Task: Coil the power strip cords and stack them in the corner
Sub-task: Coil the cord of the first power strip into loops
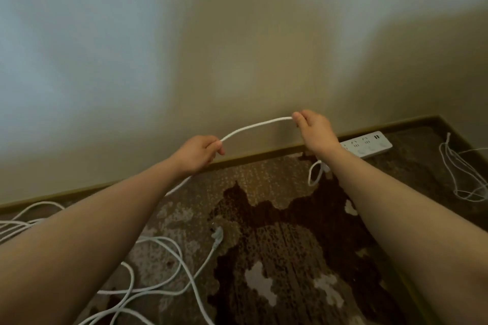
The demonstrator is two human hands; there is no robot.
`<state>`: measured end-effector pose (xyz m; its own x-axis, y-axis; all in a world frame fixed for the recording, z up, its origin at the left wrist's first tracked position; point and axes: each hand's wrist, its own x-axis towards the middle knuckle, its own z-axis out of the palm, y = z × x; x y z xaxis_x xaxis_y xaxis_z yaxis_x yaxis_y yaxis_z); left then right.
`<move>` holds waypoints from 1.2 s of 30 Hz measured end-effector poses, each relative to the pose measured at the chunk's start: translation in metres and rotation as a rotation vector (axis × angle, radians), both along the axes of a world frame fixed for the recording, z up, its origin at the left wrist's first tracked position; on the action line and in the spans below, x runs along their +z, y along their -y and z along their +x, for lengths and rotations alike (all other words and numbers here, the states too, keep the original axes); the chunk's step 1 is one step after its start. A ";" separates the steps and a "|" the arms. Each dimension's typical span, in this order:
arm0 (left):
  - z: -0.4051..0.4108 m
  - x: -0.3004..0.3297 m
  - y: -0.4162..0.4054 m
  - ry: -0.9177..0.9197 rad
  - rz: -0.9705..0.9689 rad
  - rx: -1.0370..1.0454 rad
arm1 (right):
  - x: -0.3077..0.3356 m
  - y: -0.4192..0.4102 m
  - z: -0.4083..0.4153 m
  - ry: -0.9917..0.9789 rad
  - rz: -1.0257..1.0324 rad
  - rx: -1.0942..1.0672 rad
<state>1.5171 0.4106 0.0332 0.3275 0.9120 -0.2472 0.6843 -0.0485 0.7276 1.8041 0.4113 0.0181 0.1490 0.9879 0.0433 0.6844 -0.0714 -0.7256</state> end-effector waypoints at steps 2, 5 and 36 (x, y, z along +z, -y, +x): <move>-0.008 0.004 -0.006 -0.135 0.122 0.045 | -0.002 -0.003 0.008 -0.041 0.020 -0.133; 0.008 0.011 -0.010 -0.083 0.219 0.164 | -0.009 0.000 0.006 -0.181 0.000 -0.115; 0.106 -0.024 0.049 0.084 0.083 -0.011 | -0.023 0.050 -0.023 -0.691 -0.076 -0.288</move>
